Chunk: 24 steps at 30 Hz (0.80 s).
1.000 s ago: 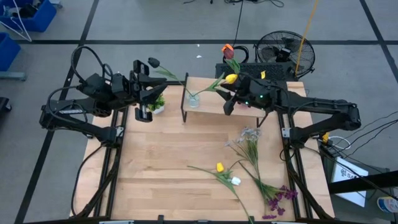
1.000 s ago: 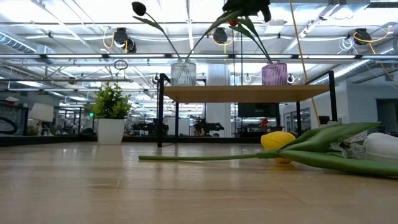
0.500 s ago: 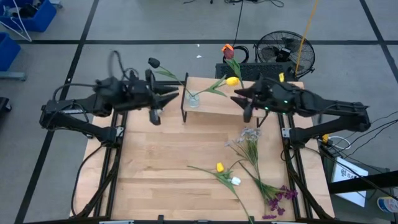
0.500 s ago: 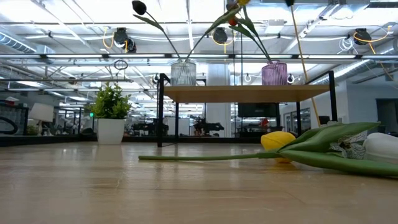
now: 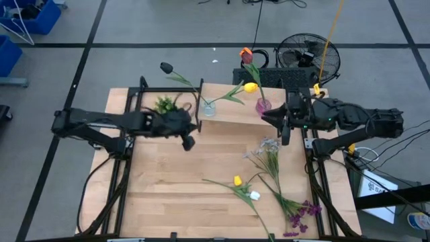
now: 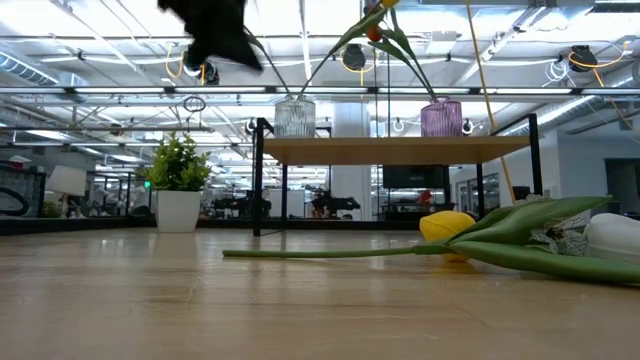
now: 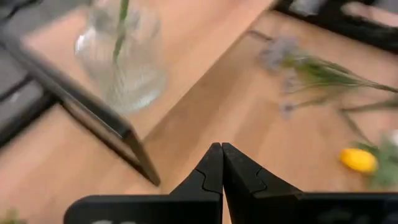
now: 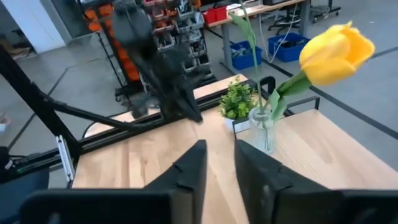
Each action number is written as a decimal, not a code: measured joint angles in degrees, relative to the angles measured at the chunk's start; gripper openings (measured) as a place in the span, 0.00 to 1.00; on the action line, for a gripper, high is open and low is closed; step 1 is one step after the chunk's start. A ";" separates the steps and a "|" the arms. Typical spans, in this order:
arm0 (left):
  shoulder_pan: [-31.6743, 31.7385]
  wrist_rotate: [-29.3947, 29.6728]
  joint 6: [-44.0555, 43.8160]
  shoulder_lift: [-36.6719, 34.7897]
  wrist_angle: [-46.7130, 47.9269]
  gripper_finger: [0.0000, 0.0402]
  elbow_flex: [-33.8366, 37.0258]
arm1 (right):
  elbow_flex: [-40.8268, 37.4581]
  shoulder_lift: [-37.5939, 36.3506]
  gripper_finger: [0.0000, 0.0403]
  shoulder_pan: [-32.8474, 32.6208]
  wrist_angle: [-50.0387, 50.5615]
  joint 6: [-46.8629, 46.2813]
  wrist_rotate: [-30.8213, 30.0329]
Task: Pick and place flowers into a vace then onto a shelf
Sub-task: Adjust the transparent vase on the shelf
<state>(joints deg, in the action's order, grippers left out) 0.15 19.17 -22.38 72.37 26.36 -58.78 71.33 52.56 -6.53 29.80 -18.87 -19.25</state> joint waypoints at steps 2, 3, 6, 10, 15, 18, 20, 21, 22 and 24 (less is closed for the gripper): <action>0.59 2.38 -5.54 2.83 -5.94 0.01 2.43 | -0.02 0.24 0.09 -0.13 0.43 0.00 -0.17; 1.03 3.88 -8.30 3.98 -7.75 0.01 3.72 | -0.04 0.52 0.06 -0.13 0.51 0.00 -0.19; 2.00 10.25 -10.11 7.48 -14.33 0.01 5.16 | -0.04 0.85 0.01 -0.13 0.57 0.30 -0.22; 3.71 15.59 -4.74 10.93 -19.46 0.00 4.85 | -0.04 1.37 0.02 -0.13 0.52 0.18 -0.26; 5.74 14.88 -1.93 13.42 -21.87 0.00 4.87 | -0.04 1.75 0.01 -0.13 0.41 0.06 -0.28; 6.93 14.01 -0.57 14.18 -23.16 0.00 4.92 | -0.04 1.72 0.01 -0.13 0.30 0.04 -0.31; 7.49 13.79 0.54 14.28 -23.90 0.00 4.92 | -0.04 1.75 0.00 -0.11 0.37 0.06 -0.31; 7.67 13.65 0.76 14.28 -24.68 0.00 4.93 | -0.04 1.75 0.00 -0.11 0.35 0.04 -0.31; 7.80 13.58 1.01 14.28 -25.87 0.00 4.93 | -0.04 1.75 0.00 -0.11 0.37 0.05 -0.31; 8.21 13.41 2.31 14.28 -28.18 0.00 4.93 | -0.04 1.72 0.00 -0.11 0.37 0.07 -0.31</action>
<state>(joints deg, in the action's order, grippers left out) 8.35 32.58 -20.07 86.65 -1.82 -53.84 71.29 54.28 -6.63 30.17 -18.81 -19.55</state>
